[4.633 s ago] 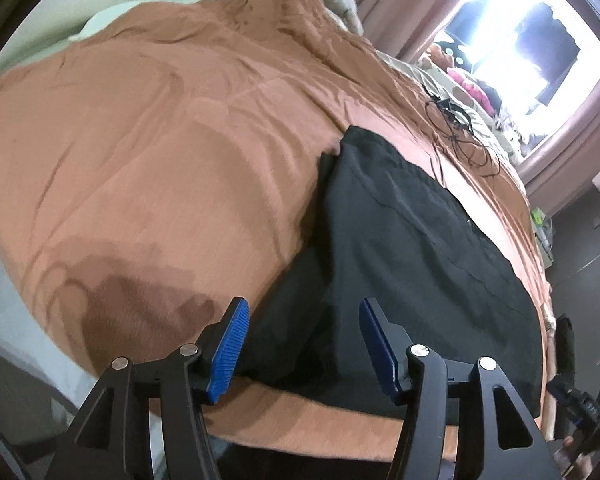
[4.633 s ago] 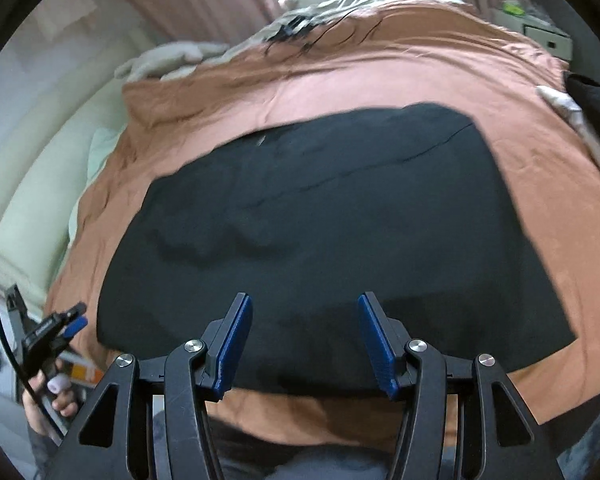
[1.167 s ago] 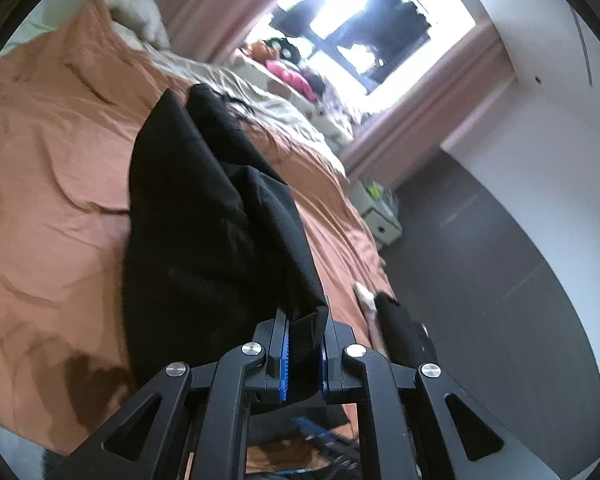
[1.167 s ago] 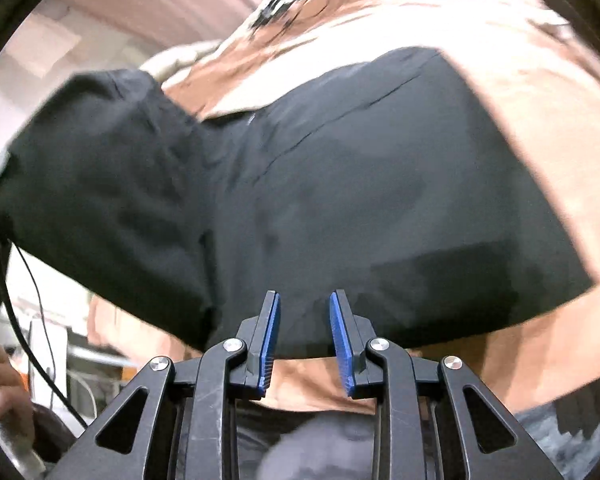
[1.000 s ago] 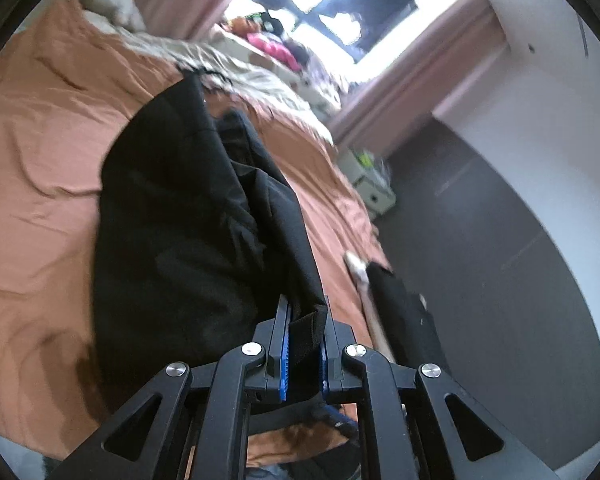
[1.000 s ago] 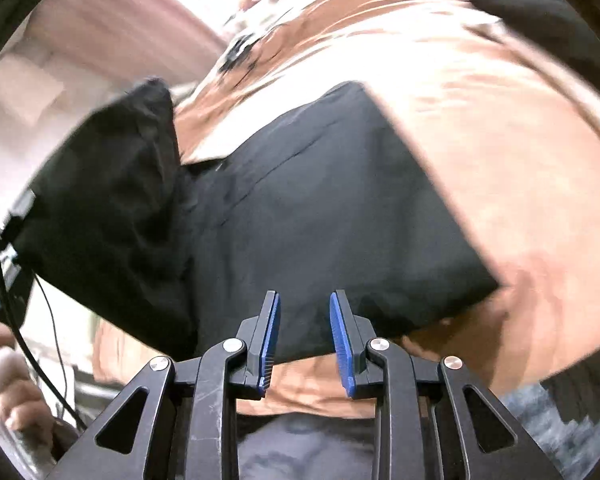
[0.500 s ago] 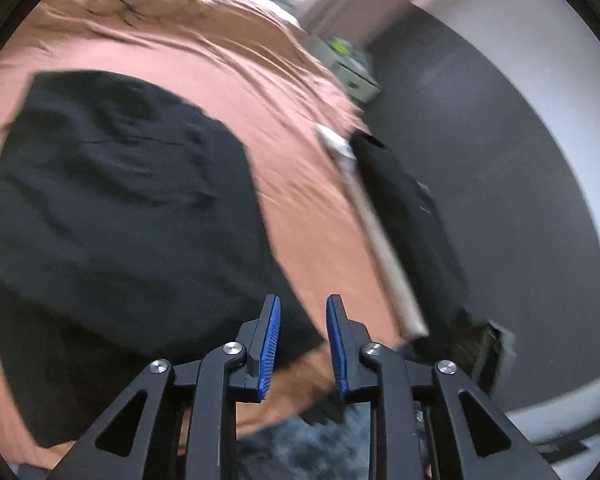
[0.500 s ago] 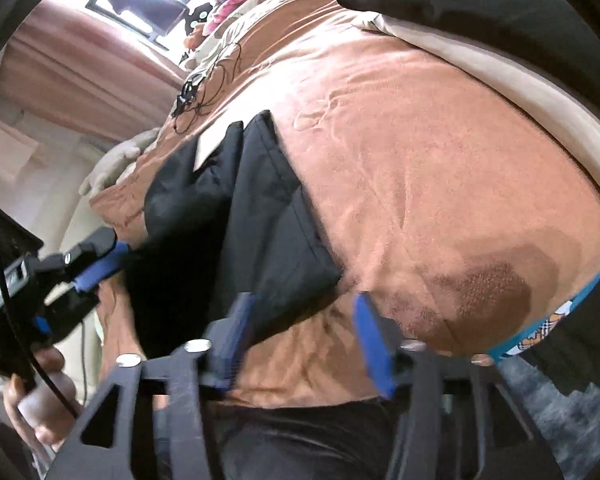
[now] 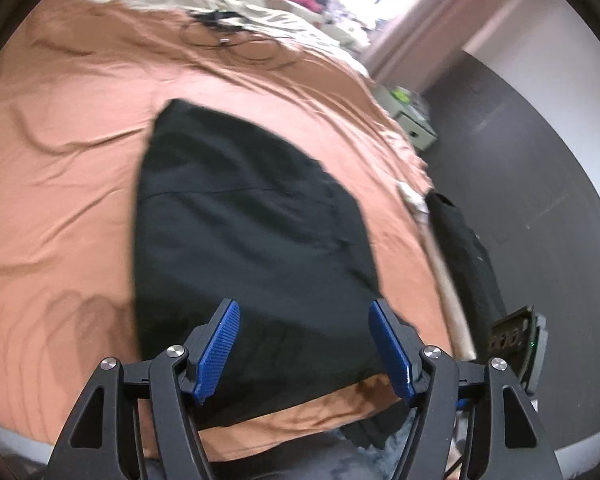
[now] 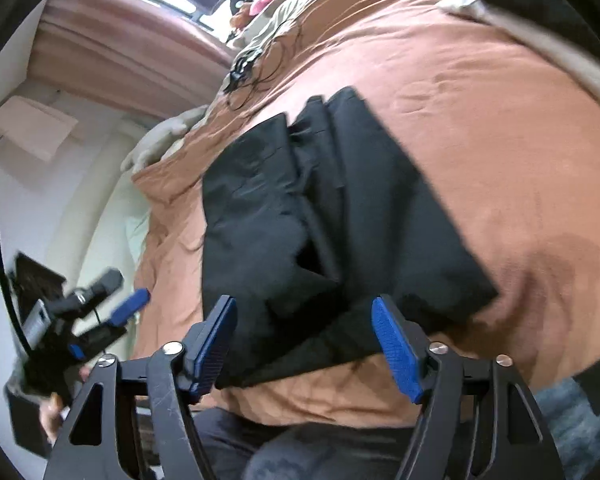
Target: Fold large clothes
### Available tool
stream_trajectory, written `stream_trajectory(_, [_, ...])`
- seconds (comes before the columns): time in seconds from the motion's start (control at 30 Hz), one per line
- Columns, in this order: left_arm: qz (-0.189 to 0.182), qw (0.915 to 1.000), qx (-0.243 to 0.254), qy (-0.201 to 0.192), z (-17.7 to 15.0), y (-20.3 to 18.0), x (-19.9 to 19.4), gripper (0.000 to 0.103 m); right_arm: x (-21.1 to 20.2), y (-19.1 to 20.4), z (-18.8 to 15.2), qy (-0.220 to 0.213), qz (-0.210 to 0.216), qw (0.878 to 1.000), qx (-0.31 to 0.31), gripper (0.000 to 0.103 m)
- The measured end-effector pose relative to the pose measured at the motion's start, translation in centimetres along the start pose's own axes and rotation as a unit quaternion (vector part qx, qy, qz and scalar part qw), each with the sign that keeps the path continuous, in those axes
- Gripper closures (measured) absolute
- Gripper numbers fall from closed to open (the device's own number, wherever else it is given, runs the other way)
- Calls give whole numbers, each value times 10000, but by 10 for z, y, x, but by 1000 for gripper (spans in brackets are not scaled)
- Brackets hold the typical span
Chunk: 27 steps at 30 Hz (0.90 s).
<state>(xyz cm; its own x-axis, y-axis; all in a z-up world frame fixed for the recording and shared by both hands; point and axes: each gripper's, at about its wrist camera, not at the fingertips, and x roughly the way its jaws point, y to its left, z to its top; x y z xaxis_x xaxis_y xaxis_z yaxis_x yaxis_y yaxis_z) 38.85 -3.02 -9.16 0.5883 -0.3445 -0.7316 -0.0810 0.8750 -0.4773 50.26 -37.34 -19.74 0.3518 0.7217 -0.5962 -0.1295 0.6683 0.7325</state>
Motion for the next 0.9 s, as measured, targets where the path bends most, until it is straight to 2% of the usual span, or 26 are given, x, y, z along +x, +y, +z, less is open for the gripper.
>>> stream_trajectory(0.1, [209, 9996, -198, 14, -5, 26, -5, 35, 17, 1, 6, 8, -148, 9999, 89, 24])
stream_trajectory(0.13, [288, 9991, -315, 57, -7, 37, -3, 35, 20, 0, 8, -56, -292, 9995, 124, 30])
stream_trajectory(0.17, [340, 9986, -396, 95, -9, 45, -3, 35, 22, 0, 8, -81, -398, 9991, 142, 64])
stream_trajectory(0.2, [395, 9980, -477, 137, -12, 53, -2, 35, 26, -1, 10, -19, -389, 9991, 157, 83])
stream_trajectory(0.23, [466, 9970, -582, 190, -14, 62, -1, 35, 26, -2, 11, 9, -328, 9993, 198, 85])
stream_trajectory(0.33, [570, 9958, -685, 225, -20, 73, 0, 35, 12, 2, 10, -289, -350, 9990, 11, 88])
stream_trajectory(0.53, [560, 9961, -635, 240, -25, 68, 6, 35, -17, -18, 3, -562, -413, 9974, 159, 89])
stream_trajectory(0.73, [519, 9963, -521, 443, -30, 55, 27, 35, -25, -51, 0, -493, -422, 9966, 498, 89])
stream_trajectory(0.9, [531, 9953, -459, 667, -38, 51, 42, 46, -19, -69, -7, -401, -411, 9961, 675, 89])
